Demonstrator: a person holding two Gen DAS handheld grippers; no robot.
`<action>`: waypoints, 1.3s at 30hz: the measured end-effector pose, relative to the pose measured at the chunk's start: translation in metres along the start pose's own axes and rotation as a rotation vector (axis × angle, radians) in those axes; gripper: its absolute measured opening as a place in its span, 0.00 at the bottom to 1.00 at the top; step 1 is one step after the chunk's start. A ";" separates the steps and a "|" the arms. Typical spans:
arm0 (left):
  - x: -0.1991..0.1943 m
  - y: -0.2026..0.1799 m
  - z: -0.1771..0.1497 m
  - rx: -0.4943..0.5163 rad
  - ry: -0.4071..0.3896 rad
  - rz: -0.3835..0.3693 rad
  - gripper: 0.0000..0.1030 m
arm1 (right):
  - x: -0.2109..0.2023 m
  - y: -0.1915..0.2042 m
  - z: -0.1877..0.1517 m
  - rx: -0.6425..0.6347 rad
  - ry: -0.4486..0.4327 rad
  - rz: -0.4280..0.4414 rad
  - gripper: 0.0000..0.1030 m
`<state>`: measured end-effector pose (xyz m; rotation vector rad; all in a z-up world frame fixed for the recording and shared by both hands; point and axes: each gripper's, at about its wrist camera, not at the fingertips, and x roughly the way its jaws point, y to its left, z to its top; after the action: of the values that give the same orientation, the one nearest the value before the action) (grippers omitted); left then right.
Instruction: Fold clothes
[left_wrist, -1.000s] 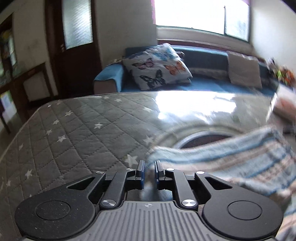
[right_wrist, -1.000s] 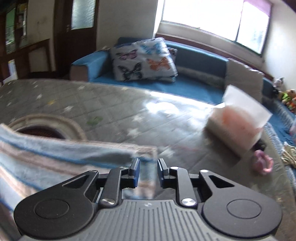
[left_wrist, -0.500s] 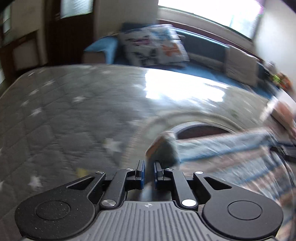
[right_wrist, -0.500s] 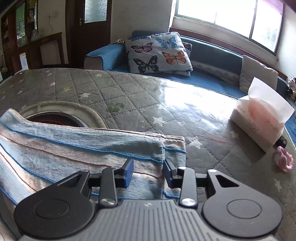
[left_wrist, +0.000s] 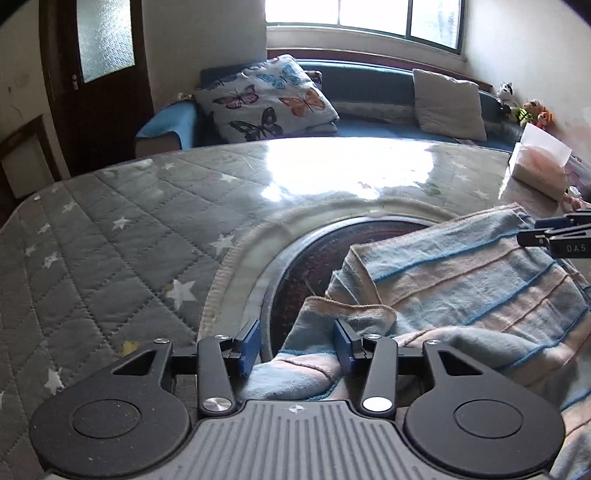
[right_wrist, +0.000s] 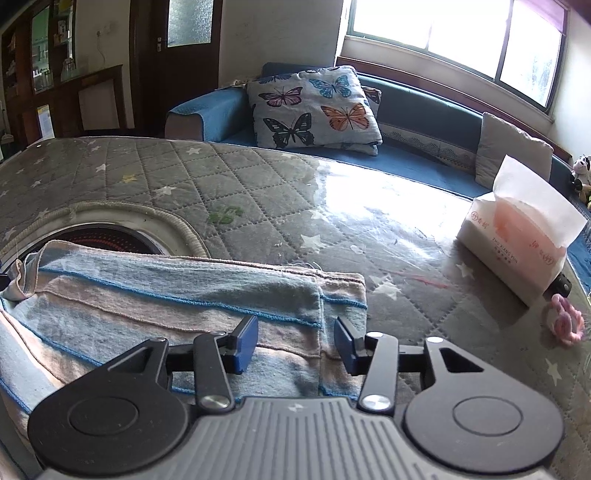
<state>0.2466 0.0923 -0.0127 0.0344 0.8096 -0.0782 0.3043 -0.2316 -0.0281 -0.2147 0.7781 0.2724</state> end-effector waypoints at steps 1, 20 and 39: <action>0.001 0.001 0.000 0.000 0.003 -0.011 0.41 | 0.000 0.000 0.000 0.001 0.000 0.000 0.46; -0.002 0.028 0.043 -0.007 -0.178 0.125 0.02 | 0.000 -0.024 0.007 0.060 -0.018 -0.048 0.48; 0.043 0.043 0.072 0.040 -0.228 0.299 0.02 | 0.009 -0.034 0.028 0.142 -0.175 -0.011 0.04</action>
<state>0.3317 0.1281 0.0059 0.1808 0.5681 0.1813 0.3397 -0.2539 -0.0118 -0.0599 0.6195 0.2211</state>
